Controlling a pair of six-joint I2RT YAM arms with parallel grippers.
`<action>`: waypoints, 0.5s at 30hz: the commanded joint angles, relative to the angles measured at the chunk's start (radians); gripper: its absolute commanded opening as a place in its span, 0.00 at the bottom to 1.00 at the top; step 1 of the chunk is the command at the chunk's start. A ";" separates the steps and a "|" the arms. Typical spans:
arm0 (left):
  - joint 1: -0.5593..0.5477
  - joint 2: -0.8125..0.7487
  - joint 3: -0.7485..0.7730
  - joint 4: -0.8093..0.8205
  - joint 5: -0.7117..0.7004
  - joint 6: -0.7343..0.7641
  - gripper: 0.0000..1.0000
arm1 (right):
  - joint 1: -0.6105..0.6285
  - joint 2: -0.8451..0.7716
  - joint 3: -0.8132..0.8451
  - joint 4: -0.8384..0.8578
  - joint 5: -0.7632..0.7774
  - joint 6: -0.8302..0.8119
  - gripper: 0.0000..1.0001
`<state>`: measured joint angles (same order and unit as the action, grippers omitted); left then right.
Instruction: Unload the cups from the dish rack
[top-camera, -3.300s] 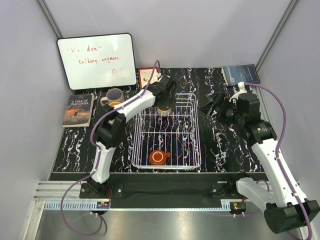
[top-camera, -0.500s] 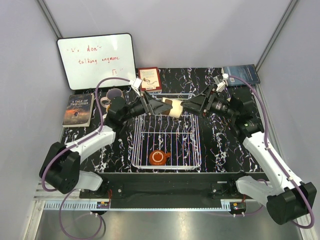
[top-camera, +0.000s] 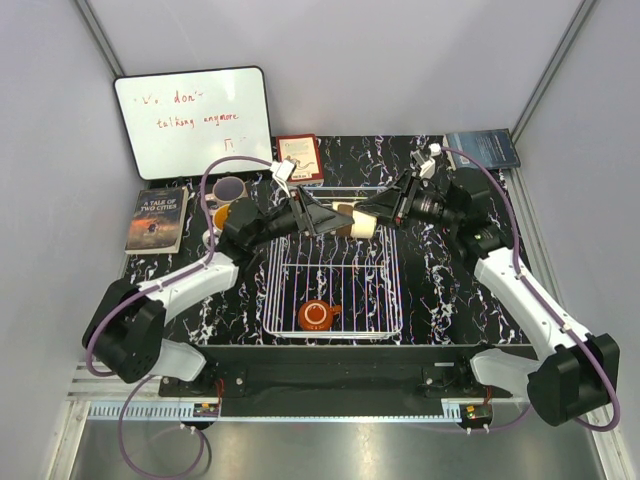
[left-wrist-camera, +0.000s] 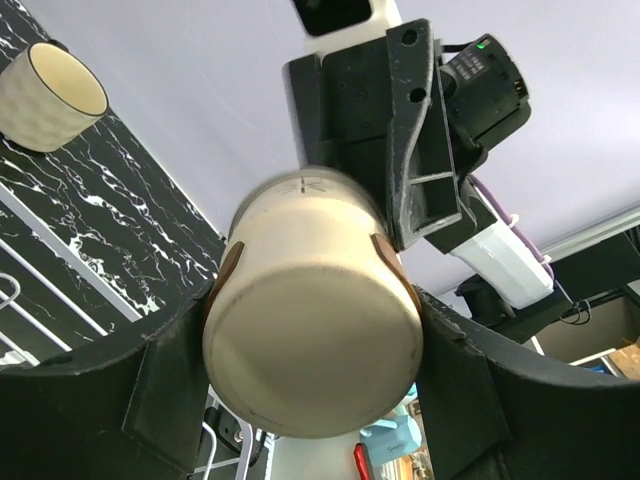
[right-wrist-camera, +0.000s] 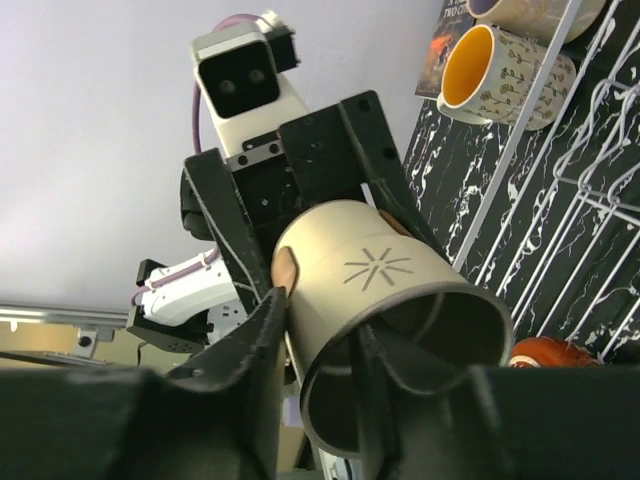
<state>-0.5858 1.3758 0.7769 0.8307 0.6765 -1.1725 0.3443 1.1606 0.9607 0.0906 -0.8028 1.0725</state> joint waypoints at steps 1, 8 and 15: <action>-0.020 0.006 0.010 0.127 0.043 -0.030 0.00 | 0.021 0.005 0.047 0.075 -0.032 -0.014 0.27; -0.019 0.016 0.032 0.033 0.043 0.005 0.00 | 0.022 -0.041 0.024 0.038 -0.035 -0.029 0.00; -0.002 0.039 0.073 -0.143 0.037 0.082 0.81 | 0.022 -0.140 0.078 -0.132 0.037 -0.144 0.00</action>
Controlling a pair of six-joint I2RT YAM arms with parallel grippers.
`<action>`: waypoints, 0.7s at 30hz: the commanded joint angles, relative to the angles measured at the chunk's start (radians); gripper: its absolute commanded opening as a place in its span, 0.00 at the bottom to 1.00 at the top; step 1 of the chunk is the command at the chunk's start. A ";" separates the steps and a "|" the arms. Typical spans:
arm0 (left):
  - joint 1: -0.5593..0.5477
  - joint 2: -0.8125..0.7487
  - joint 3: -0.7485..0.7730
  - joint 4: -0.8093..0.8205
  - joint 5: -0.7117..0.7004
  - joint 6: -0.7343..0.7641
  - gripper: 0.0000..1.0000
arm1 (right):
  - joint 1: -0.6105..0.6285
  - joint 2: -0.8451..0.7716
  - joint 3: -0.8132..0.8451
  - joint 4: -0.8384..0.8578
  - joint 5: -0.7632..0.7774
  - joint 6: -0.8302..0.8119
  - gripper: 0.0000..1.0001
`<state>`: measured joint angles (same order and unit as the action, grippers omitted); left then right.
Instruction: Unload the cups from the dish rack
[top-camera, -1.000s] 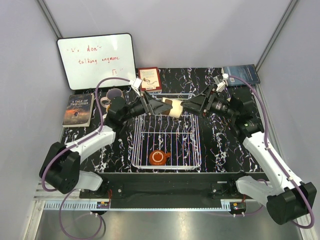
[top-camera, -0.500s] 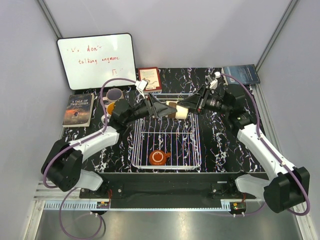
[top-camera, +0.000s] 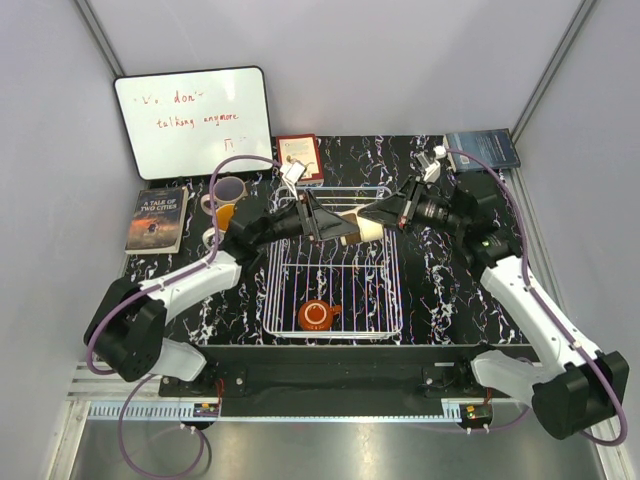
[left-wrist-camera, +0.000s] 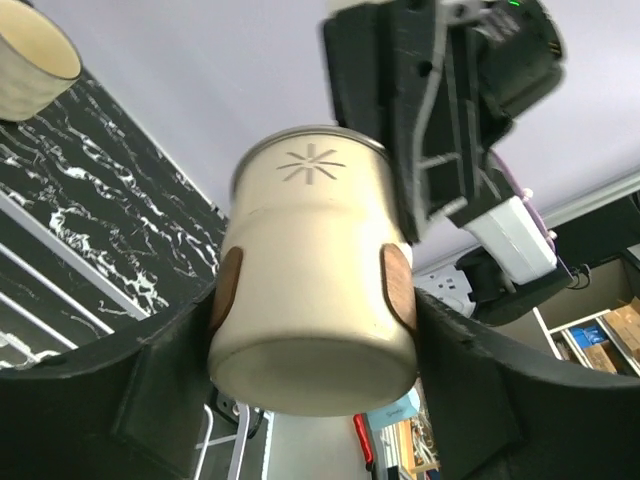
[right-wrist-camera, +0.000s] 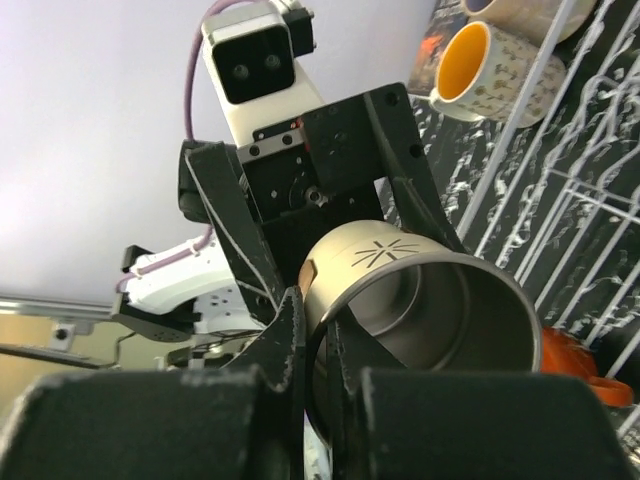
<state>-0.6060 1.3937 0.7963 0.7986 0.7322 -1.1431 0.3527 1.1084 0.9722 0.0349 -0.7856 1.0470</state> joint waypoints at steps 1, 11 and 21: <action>0.028 0.022 0.060 -0.168 -0.025 0.060 0.89 | 0.014 -0.094 0.072 -0.093 0.032 -0.126 0.00; 0.110 0.028 0.090 -0.494 -0.111 0.124 0.99 | 0.014 -0.114 0.244 -0.604 0.438 -0.422 0.00; 0.110 -0.102 0.112 -0.943 -0.350 0.328 0.99 | -0.090 0.152 0.263 -0.974 1.154 -0.590 0.00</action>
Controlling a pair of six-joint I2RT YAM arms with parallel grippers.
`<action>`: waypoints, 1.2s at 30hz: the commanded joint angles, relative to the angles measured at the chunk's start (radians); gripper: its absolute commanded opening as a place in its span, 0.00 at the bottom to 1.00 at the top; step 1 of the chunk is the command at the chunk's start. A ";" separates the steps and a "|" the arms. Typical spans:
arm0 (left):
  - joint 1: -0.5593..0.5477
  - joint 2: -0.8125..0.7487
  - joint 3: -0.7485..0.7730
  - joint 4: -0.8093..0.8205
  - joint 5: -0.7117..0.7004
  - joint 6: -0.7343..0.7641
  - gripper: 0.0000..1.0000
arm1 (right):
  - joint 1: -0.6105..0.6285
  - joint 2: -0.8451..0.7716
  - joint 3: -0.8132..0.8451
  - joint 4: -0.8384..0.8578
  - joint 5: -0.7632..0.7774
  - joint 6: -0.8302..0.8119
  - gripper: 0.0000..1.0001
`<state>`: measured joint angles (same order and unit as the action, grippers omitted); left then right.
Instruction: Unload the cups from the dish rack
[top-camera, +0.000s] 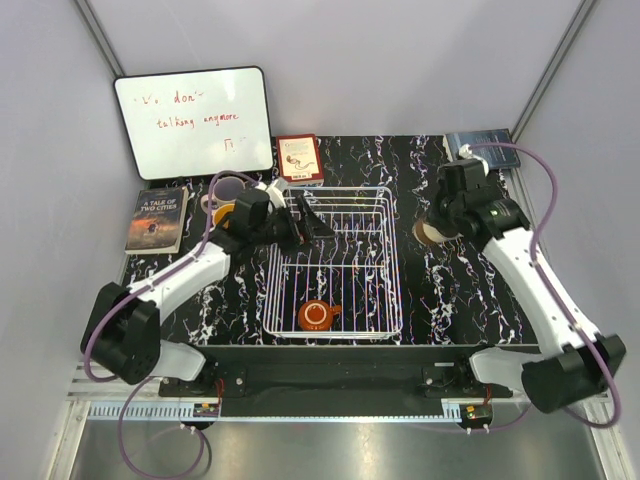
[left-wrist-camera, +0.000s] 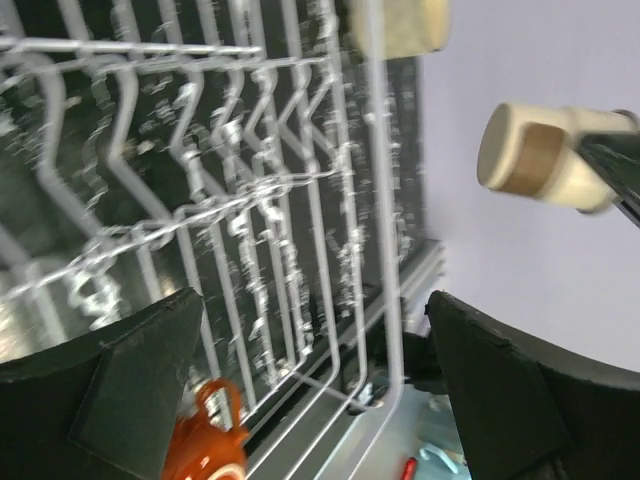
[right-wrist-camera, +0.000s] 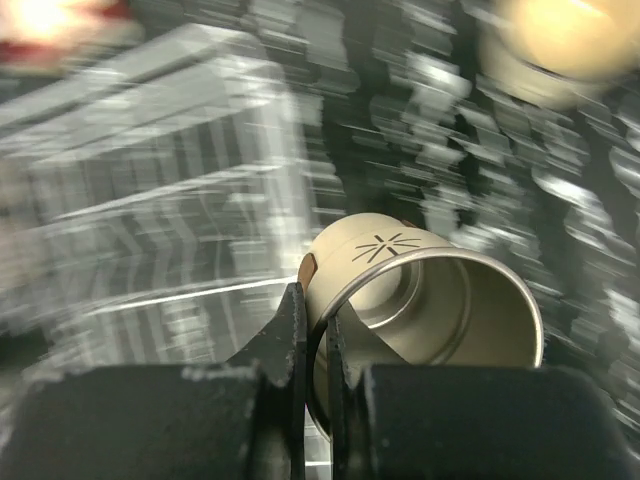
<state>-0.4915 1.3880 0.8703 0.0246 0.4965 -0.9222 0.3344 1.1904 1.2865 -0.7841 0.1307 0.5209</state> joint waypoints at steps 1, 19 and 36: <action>-0.004 -0.113 0.041 -0.216 -0.130 0.120 0.99 | -0.089 0.078 -0.067 -0.144 0.227 -0.058 0.00; -0.004 -0.195 0.047 -0.374 -0.231 0.215 0.96 | -0.181 0.397 -0.124 0.029 0.308 0.044 0.00; -0.004 -0.193 0.055 -0.400 -0.271 0.232 0.95 | -0.193 0.618 0.036 0.026 0.431 0.051 0.00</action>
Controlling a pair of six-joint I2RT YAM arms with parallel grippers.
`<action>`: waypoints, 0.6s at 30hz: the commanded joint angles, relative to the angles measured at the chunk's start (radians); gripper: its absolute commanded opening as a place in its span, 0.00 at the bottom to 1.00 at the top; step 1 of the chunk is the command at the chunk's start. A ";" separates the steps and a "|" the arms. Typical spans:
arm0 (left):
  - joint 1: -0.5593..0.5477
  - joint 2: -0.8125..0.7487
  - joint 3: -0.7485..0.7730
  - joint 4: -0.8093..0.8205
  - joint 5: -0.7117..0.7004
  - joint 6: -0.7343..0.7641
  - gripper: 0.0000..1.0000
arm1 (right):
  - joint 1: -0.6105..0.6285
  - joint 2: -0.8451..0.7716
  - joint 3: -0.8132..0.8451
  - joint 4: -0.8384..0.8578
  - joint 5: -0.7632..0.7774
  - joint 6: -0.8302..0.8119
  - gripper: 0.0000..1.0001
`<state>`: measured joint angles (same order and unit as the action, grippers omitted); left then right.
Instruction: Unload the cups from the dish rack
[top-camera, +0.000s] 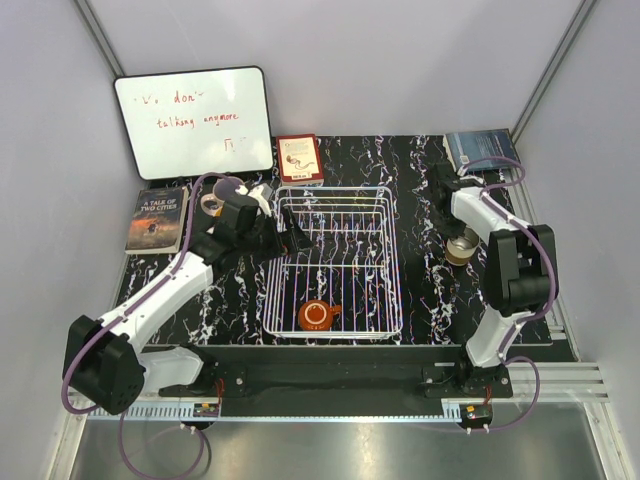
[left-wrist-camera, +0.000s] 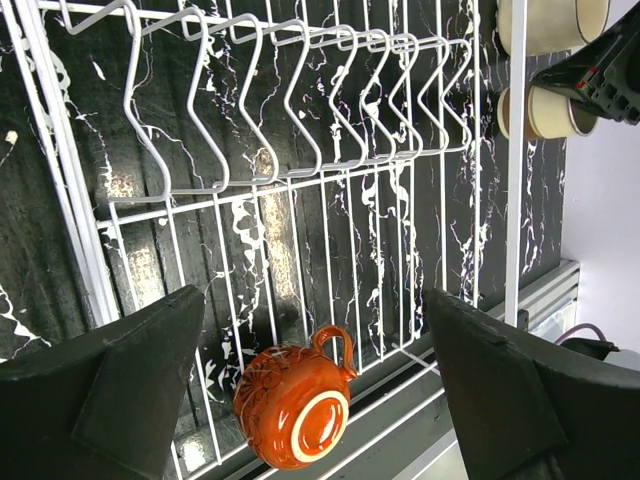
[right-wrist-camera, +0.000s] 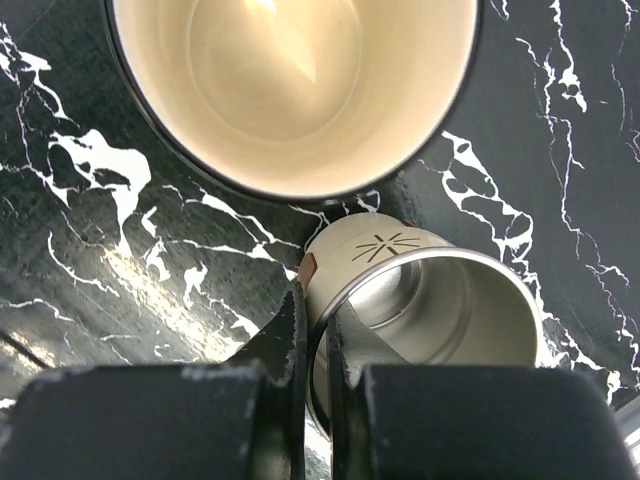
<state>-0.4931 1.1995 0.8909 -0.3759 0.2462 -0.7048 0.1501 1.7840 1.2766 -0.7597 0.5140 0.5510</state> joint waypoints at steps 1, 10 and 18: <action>-0.002 -0.003 0.034 0.000 -0.021 0.013 0.95 | -0.009 0.028 0.043 0.003 0.043 0.021 0.00; -0.002 0.014 0.040 0.002 -0.012 0.008 0.96 | -0.011 0.023 0.020 0.010 -0.023 0.021 0.12; -0.004 -0.005 0.037 0.011 -0.004 0.028 0.98 | -0.009 -0.072 -0.006 0.008 -0.074 0.043 0.41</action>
<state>-0.4931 1.2129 0.8909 -0.3954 0.2390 -0.7025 0.1440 1.8107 1.2789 -0.7525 0.4664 0.5674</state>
